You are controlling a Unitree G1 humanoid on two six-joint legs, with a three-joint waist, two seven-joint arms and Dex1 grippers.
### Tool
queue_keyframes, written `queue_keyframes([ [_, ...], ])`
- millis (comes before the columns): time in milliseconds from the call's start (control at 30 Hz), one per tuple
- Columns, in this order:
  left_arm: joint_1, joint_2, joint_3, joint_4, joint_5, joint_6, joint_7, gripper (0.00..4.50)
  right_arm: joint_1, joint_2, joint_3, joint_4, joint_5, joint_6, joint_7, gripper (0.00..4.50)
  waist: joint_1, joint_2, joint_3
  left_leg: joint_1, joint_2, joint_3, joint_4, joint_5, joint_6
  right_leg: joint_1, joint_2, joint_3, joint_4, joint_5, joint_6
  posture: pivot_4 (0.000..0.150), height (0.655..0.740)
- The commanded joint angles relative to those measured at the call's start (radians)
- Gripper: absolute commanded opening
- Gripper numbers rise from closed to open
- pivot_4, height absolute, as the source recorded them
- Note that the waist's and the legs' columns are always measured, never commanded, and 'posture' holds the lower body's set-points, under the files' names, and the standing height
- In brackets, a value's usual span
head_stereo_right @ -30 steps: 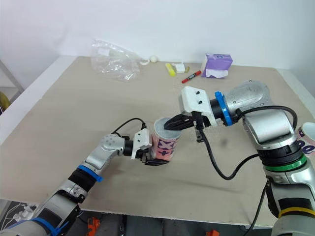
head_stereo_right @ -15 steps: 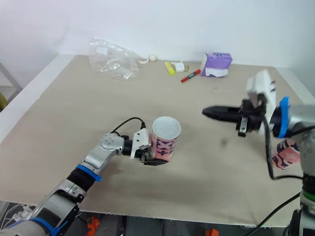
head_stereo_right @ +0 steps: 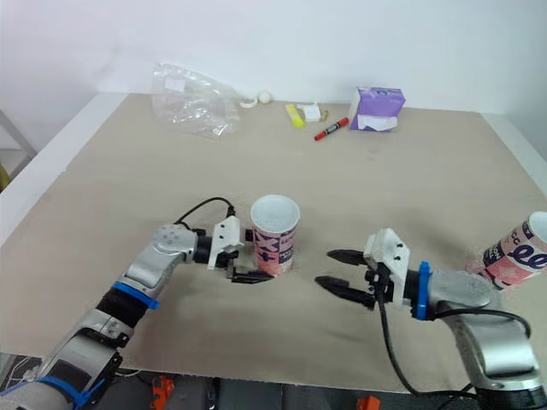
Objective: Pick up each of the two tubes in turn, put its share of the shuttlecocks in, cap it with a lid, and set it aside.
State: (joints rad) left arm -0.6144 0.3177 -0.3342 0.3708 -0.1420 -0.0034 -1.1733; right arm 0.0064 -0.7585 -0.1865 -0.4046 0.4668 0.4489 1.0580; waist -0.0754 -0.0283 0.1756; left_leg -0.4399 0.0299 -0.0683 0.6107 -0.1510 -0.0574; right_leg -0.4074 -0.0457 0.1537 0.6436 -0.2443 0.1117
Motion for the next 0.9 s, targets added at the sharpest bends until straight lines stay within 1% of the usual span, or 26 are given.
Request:
queue_keyframes([
  [33, 0.051, 0.072, 0.055, -0.192, -0.068, 0.055, -0.038, 4.5, 0.016, 0.053, 0.059, 0.017, -0.034, -0.112, -0.01, 4.14, 0.002, 0.0, 0.001, 0.0, 0.0, 0.0, 0.0, 0.0, 0.0, 0.0, 0.0, 0.0, 0.0, -0.001, 0.0, 0.15, 0.74],
  [67, 0.07, 0.089, 0.065, -0.237, -0.084, 0.079, -0.044, 4.5, 0.015, 0.071, 0.074, 0.027, -0.036, -0.128, -0.016, 4.42, 0.001, -0.001, 0.001, 0.0, 0.0, 0.0, -0.002, 0.0, 0.0, 0.0, 0.0, 0.0, 0.0, -0.002, 0.0, 0.15, 0.74],
  [167, 0.132, 0.138, 0.1, -0.371, -0.156, 0.171, -0.051, 4.5, -0.004, 0.136, 0.12, 0.066, -0.061, -0.204, -0.041, 4.42, 0.002, -0.001, 0.001, 0.001, 0.0, -0.001, -0.007, 0.0, 0.0, 0.0, 0.001, 0.0, 0.0, -0.004, -0.001, 0.15, 0.74],
  [267, 0.191, 0.177, 0.131, -0.455, -0.207, 0.238, -0.047, 4.5, -0.035, 0.198, 0.156, 0.112, -0.095, -0.278, -0.072, 4.42, 0.001, -0.001, 0.002, 0.002, 0.001, -0.002, -0.008, 0.0, 0.0, 0.0, 0.002, 0.0, 0.0, -0.005, -0.001, 0.15, 0.74],
  [500, 0.285, 0.236, 0.167, -0.549, -0.239, 0.276, -0.027, 4.5, -0.071, 0.262, 0.233, 0.172, -0.131, -0.354, -0.088, 4.42, 0.002, -0.001, 0.002, 0.002, 0.001, -0.002, -0.007, 0.0, 0.0, 0.001, 0.003, 0.0, 0.0, -0.005, -0.002, 0.15, 0.74],
  [733, 0.364, 0.264, 0.169, -0.641, -0.241, 0.275, 0.007, 4.5, -0.12, 0.315, 0.298, 0.252, -0.173, -0.388, -0.108, 4.42, 0.001, -0.001, 0.002, 0.003, 0.002, -0.002, -0.008, 0.0, 0.0, 0.001, 0.003, 0.0, 0.0, -0.005, -0.003, 0.15, 0.74],
  [900, 0.393, 0.276, 0.166, -0.671, -0.238, 0.284, 0.023, 4.5, -0.158, 0.346, 0.33, 0.313, -0.195, -0.417, -0.113, 4.42, 0.001, 0.0, 0.002, 0.003, 0.003, -0.002, -0.007, 0.0, 0.0, 0.001, 0.004, 0.0, 0.001, -0.004, -0.003, 0.15, 0.74],
])
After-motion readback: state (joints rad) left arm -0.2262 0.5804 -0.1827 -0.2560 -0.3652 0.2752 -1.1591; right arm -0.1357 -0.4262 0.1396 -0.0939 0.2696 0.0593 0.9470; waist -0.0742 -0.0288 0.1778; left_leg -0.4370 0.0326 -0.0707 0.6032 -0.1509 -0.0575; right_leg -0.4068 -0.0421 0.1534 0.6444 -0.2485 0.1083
